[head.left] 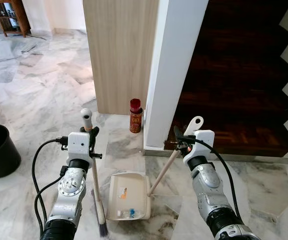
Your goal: Sweep floor
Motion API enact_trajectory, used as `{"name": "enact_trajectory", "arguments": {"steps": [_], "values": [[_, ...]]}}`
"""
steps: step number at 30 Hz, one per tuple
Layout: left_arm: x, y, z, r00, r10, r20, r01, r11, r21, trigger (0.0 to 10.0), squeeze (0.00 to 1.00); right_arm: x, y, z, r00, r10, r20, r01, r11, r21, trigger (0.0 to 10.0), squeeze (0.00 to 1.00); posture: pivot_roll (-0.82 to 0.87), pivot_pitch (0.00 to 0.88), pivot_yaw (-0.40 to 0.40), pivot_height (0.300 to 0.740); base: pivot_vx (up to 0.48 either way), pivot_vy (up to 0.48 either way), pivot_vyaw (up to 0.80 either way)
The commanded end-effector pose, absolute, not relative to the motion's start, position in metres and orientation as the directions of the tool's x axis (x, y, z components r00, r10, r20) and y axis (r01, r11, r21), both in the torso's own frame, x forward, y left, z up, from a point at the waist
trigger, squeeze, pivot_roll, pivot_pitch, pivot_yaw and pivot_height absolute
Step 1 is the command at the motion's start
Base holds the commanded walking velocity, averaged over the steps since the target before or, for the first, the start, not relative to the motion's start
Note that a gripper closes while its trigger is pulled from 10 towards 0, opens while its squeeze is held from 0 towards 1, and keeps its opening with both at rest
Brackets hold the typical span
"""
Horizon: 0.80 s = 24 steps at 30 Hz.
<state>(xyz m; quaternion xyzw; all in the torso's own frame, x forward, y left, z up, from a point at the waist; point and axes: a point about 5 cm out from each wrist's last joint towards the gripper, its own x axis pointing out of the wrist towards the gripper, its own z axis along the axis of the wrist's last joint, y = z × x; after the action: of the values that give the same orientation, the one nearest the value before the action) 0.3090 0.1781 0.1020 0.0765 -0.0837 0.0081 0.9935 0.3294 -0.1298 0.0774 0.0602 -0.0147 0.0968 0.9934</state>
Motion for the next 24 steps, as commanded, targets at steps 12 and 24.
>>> {"name": "enact_trajectory", "arguments": {"steps": [12,24], "values": [[0.3131,0.1734,0.1109,0.979,-0.019,0.205,-0.009,0.991,0.136,10.0,0.0,0.3357,-0.127,0.0915,0.975,0.199,0.101,-0.208,0.973,0.096,10.0,0.0,0.05,0.0,-0.06,0.74,0.0,0.0,0.4],[0.3134,0.1728,0.1101,0.98,-0.021,0.199,-0.005,0.991,0.13,10.0,0.0,0.336,-0.1296,0.0906,0.978,0.184,0.095,-0.194,0.975,0.111,10.0,0.0,0.05,0.0,-0.06,0.74,0.0,0.0,-0.09]]}}
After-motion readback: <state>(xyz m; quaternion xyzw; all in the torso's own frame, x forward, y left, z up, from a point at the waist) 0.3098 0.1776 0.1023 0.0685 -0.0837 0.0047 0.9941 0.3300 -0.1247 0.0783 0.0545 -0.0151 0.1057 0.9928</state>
